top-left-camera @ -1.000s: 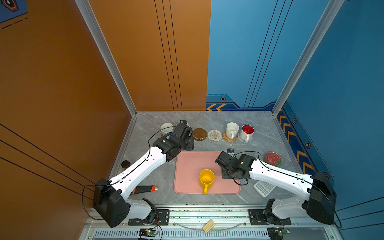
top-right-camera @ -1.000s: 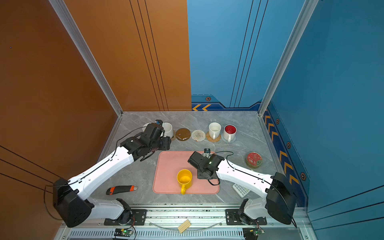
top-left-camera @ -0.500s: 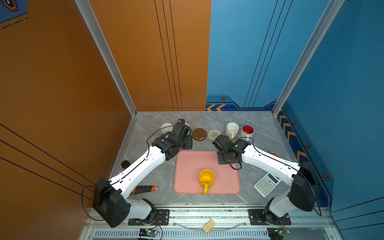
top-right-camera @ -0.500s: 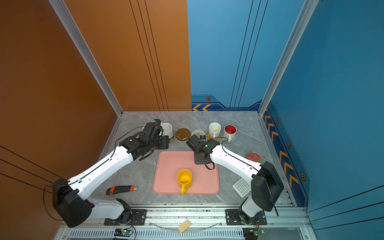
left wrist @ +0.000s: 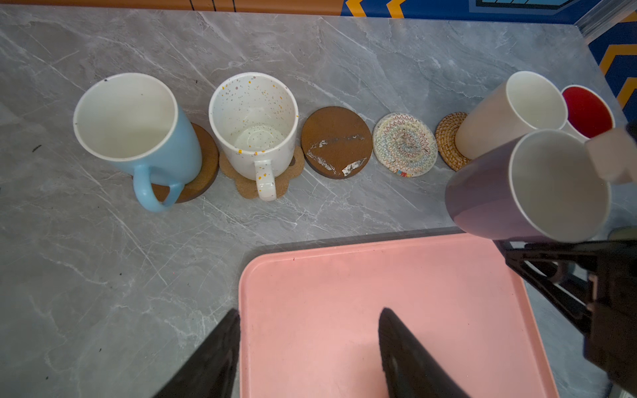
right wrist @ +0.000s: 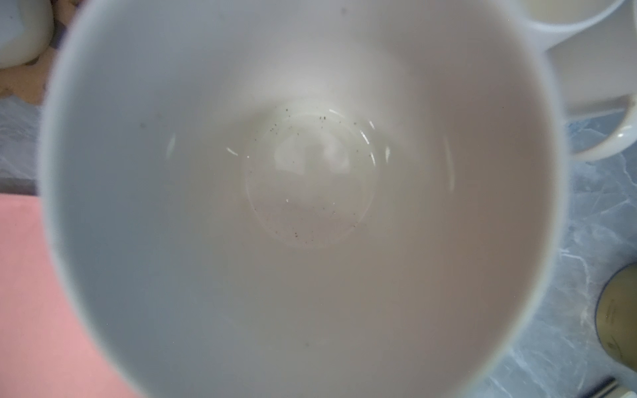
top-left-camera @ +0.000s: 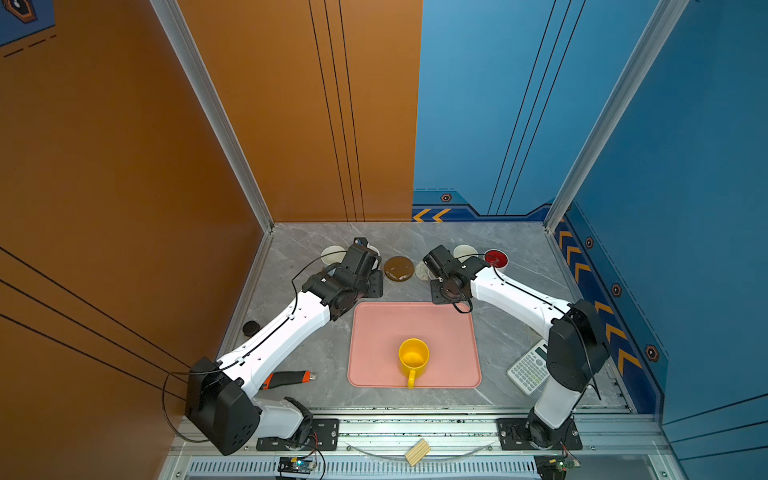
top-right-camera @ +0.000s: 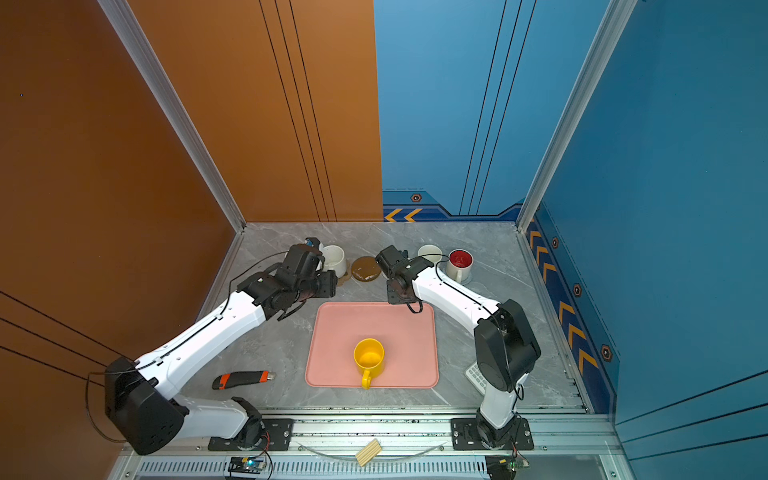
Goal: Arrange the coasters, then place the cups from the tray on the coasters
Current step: 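Lift the lilac mug with the right gripper toward the multicolour woven coaster, then lower the lilac mug onto the multicolour coaster and open the right gripper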
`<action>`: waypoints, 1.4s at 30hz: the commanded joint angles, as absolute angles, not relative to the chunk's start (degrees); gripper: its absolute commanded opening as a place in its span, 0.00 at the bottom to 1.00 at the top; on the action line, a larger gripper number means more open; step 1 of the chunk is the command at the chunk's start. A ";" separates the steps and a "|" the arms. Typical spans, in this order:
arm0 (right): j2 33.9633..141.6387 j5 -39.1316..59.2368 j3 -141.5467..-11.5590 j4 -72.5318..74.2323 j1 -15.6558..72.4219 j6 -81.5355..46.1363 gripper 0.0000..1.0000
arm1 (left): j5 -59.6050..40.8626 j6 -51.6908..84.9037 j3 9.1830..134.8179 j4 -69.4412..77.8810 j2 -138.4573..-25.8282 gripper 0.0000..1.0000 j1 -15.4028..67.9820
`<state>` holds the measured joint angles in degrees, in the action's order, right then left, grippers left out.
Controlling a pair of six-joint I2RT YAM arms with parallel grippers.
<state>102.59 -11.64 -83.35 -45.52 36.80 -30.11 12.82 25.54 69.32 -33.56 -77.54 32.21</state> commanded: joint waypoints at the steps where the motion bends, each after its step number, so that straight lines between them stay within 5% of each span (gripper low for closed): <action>1: 104.27 -11.43 -87.73 -40.66 35.84 -27.22 0.00 | 11.95 26.60 68.04 -32.96 -76.04 0.65 31.30; 42: 123.18 -8.04 -105.53 -37.09 29.97 -24.70 0.00 | 10.10 28.76 66.75 -32.96 -75.39 0.63 30.75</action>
<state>123.13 -7.46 -102.78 -39.83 30.39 -25.26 11.29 28.36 67.51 -33.34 -76.58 31.38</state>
